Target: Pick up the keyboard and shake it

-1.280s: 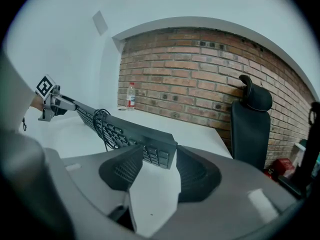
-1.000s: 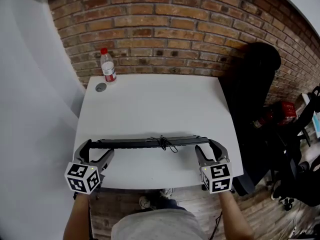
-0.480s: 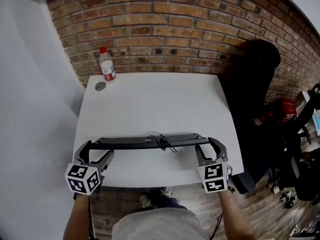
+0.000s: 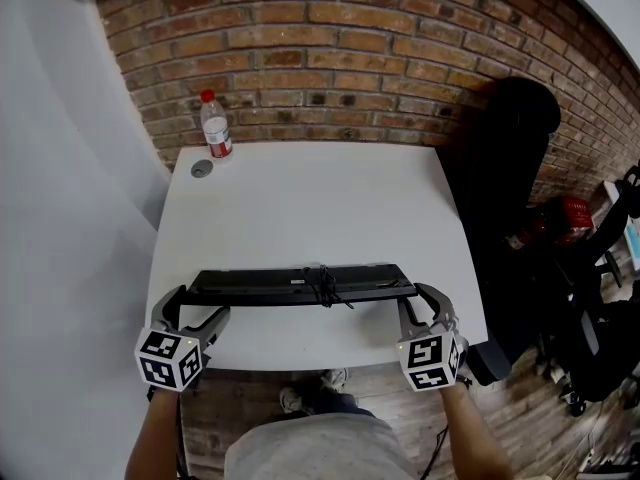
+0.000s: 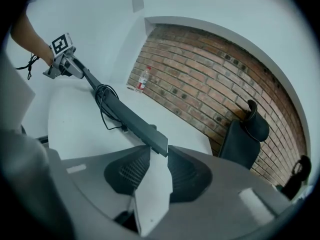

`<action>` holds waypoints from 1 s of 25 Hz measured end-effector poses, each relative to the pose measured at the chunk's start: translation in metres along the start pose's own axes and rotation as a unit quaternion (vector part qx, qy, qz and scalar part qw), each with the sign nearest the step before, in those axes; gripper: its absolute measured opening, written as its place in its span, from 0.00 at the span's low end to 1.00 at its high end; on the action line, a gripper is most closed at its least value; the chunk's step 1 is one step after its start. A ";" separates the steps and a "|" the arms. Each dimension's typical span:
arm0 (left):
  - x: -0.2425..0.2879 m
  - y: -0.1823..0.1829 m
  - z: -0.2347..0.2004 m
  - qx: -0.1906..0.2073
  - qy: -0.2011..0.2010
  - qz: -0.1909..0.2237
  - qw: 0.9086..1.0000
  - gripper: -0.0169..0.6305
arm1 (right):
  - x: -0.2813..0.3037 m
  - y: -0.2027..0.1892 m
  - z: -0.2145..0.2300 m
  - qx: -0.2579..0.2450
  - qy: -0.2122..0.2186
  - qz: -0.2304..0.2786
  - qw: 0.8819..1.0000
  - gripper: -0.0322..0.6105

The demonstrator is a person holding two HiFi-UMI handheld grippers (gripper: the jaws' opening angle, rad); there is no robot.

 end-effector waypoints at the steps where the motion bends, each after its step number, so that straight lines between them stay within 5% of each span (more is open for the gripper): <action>1: 0.001 -0.002 0.000 0.002 0.001 -0.004 1.000 0.66 | 0.000 -0.001 -0.001 -0.003 0.001 -0.004 1.000 0.24; 25: 0.018 -0.032 -0.003 0.062 0.014 -0.086 0.994 0.66 | 0.004 -0.024 -0.034 -0.079 0.000 -0.060 0.995 0.23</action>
Point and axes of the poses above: the fingertips, and each gripper's own axes: x forward along the fingers, z to its right, y out of its top, the point moved 8 cm from there along -x, backward along the fingers, and after that the axes turned 10 degrees about -x, right-handed, at the moved point
